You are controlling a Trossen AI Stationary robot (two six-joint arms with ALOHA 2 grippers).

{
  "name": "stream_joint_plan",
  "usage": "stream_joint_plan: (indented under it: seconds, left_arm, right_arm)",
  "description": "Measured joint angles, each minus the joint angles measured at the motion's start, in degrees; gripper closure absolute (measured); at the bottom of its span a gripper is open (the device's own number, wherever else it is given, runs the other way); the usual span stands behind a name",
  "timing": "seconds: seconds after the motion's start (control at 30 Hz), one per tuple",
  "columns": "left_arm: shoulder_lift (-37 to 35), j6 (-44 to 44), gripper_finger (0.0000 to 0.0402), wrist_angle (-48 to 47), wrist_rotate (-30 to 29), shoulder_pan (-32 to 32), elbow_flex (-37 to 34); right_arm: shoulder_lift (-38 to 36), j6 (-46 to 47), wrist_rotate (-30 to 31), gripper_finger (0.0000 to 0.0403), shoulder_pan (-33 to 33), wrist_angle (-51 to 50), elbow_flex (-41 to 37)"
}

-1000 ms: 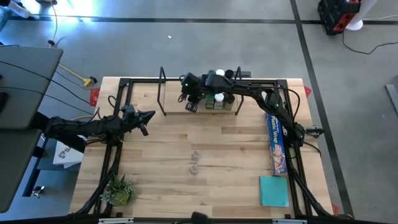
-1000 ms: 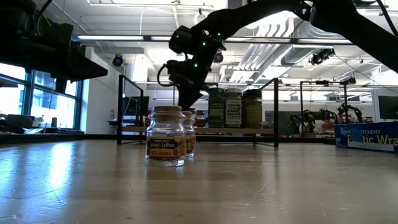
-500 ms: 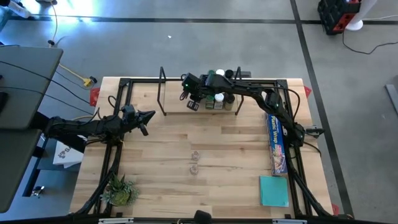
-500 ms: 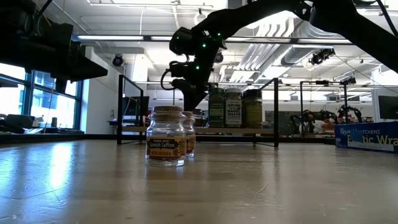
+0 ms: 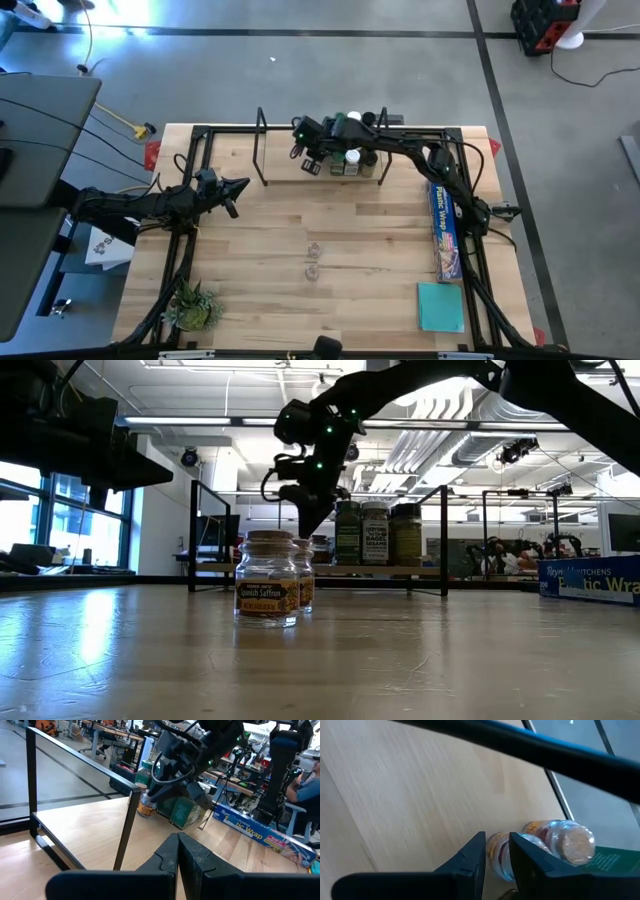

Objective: Shelf spices
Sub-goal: Put the top right brown seasoning bottle on the shelf and align with the other brown seasoning bottle, then put the top brown seasoning bottle on the shelf and align with the other brown seasoning bottles

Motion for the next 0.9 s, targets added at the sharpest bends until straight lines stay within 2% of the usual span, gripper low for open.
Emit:
stream_joint_plan:
  seconds: [0.3,0.43,0.53,0.77,0.9]
  left_arm:
    - [0.0,0.0,0.0396,0.0,0.0,0.0,0.0]
    - [0.0,0.0,0.0396,0.0,0.0,0.0,0.0]
    - [0.0,0.0,0.0396,0.0,0.0,0.0,0.0]
    - [0.0,0.0,0.0396,0.0,0.0,0.0,0.0]
    - [0.0,0.0,0.0396,0.0,0.0,0.0,0.0]
  right_arm:
    - [-2.4,-0.9,0.3,0.0325,0.4,2.8,0.0]
    - [-7.6,-3.1,0.3,0.0325,0.8,4.2,0.0]
    - [-13.8,-3.2,-2.5,0.0325,1.3,2.4,0.0]
    - [-27.9,1.0,-3.3,0.0325,6.4,-11.7,0.1]
    - [-32.8,10.0,-3.1,0.0325,11.3,-22.0,0.1]
